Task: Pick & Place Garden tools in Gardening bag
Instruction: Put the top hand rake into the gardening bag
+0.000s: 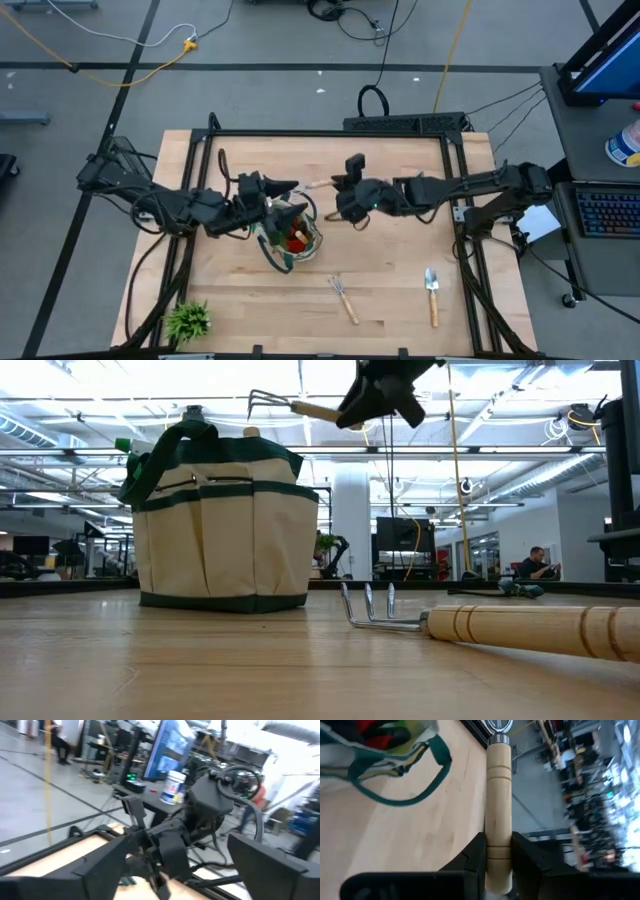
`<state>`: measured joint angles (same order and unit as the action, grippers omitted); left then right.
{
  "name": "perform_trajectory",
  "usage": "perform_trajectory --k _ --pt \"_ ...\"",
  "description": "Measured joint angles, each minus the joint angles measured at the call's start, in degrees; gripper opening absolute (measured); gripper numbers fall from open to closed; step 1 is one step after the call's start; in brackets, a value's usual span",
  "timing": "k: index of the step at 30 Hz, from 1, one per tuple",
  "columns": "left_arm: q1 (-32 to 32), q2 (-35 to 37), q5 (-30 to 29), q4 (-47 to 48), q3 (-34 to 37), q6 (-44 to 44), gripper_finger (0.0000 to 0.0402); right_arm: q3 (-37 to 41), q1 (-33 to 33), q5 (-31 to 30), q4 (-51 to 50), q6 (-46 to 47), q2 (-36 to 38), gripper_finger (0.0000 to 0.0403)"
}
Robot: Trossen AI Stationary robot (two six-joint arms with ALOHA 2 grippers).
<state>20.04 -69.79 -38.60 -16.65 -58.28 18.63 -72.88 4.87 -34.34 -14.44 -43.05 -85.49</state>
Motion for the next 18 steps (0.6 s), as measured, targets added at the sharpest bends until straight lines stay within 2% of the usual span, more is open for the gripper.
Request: perform_trajectory --k 3,5,8,14,18 --pt "0.01 0.01 3.93 -0.24 -0.77 -0.10 0.0387 0.00 2.52 -4.11 0.02 -5.01 0.00 0.0056" --pt "0.00 0.01 7.38 0.47 -1.83 -0.85 0.0396 0.00 4.10 -6.49 0.33 -8.38 0.00 0.0056" --pt "0.01 0.01 10.55 4.37 -4.05 -2.72 0.0385 0.00 6.14 -8.58 1.97 -13.30 0.00 0.0056" --pt "-0.03 -0.06 10.34 20.54 -10.50 -2.88 0.0360 0.00 9.80 -12.04 8.43 -24.76 0.00 0.0056" --pt "-0.63 -1.70 10.34 31.44 -14.86 -1.51 0.0352 0.00 11.72 -12.14 11.44 -32.51 0.00 0.0056"
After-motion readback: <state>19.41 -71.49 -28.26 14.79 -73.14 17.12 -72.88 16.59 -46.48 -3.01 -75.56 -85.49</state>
